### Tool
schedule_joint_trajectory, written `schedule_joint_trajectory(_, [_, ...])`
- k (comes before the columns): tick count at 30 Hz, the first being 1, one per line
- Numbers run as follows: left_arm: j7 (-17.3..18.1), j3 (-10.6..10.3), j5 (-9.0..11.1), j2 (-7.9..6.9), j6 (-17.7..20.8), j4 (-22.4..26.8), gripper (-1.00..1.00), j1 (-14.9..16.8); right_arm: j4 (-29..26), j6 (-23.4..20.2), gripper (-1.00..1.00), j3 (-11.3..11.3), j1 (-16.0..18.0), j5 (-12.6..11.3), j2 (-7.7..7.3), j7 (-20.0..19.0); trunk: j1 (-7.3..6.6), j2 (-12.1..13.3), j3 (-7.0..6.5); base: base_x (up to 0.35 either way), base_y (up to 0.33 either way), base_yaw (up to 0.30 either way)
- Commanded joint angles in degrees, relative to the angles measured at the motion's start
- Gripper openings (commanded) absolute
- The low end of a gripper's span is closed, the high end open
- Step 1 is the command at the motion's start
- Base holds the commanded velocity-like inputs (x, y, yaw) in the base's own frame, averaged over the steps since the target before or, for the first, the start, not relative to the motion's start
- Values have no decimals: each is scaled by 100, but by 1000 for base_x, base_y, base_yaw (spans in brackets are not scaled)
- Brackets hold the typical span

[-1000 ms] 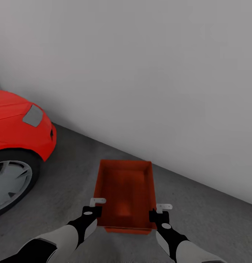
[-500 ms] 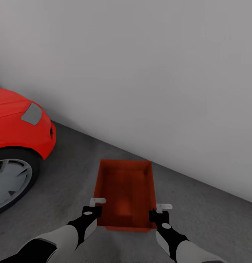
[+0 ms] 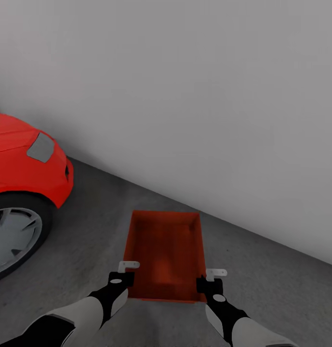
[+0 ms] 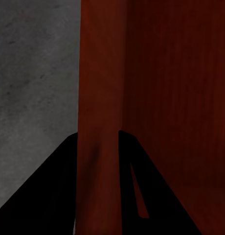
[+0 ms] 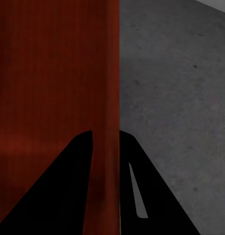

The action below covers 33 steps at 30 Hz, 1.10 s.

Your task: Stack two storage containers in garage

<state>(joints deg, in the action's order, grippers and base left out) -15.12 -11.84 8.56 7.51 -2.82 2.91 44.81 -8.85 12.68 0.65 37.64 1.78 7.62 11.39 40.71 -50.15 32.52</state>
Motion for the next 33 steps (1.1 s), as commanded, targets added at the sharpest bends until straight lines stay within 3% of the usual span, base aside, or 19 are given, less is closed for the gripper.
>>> schedule_joint_trajectory(1, [-123,138,84,-118,-26,-19,-100,1,-124,33,-100,-206,6,94,3,-49,0,-4,5,0,0,0])
schedule_joint_trajectory(33, [-132,147,136,-102,-26,-37,-100,1,-122,33,-100,-206,6,94,3,-49,44,-84,42,0,0,0])
